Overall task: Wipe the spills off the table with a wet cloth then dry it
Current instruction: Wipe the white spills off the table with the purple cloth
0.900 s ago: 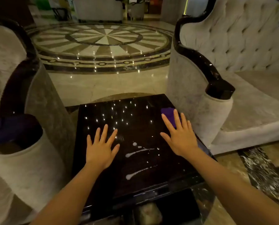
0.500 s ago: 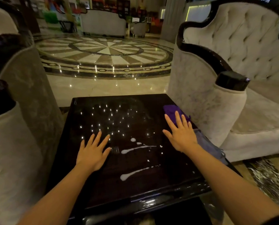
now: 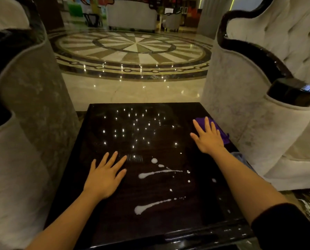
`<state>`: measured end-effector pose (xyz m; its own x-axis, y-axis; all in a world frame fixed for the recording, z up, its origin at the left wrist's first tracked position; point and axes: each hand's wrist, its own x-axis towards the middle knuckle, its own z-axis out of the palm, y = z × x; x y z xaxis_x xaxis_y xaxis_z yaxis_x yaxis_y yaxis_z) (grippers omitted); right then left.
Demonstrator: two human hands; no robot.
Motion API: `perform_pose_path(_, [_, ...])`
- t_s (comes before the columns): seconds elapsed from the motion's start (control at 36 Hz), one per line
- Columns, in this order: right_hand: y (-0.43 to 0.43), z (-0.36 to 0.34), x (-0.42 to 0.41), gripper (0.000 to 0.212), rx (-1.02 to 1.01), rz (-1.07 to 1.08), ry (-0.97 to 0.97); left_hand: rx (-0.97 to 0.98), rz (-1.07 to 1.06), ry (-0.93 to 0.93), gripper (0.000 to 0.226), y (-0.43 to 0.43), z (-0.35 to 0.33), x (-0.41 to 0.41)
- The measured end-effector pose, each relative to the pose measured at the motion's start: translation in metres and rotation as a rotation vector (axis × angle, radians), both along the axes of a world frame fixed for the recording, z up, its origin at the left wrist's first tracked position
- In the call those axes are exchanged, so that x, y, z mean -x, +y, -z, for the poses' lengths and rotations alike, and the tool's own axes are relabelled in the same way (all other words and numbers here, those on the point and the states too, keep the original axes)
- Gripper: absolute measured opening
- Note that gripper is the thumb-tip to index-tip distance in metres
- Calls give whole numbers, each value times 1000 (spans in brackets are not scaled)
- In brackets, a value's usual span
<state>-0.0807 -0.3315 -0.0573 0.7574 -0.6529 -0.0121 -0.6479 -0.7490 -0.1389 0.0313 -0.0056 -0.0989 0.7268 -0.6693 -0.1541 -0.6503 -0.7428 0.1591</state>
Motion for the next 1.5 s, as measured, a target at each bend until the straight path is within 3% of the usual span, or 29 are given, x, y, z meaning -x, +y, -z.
perform_pose_path(0.44, [-62, 19, -11, 64, -278, 211, -55, 6, -17, -3, 52, 2, 1, 0])
perform_pose_path(0.58, [-63, 22, -14, 61, -254, 240, -46, 8, -14, -15, 52, 0, 2, 0])
perform_pose_path(1.03, [5, 24, -24, 45, -226, -157, -52, 16, -10, -24, 51, 1, 3, 2])
perform_pose_path(1.5, [95, 19, -17, 38, -364, -386, -109, 4, -8, -22, 51, 0, -2, 5])
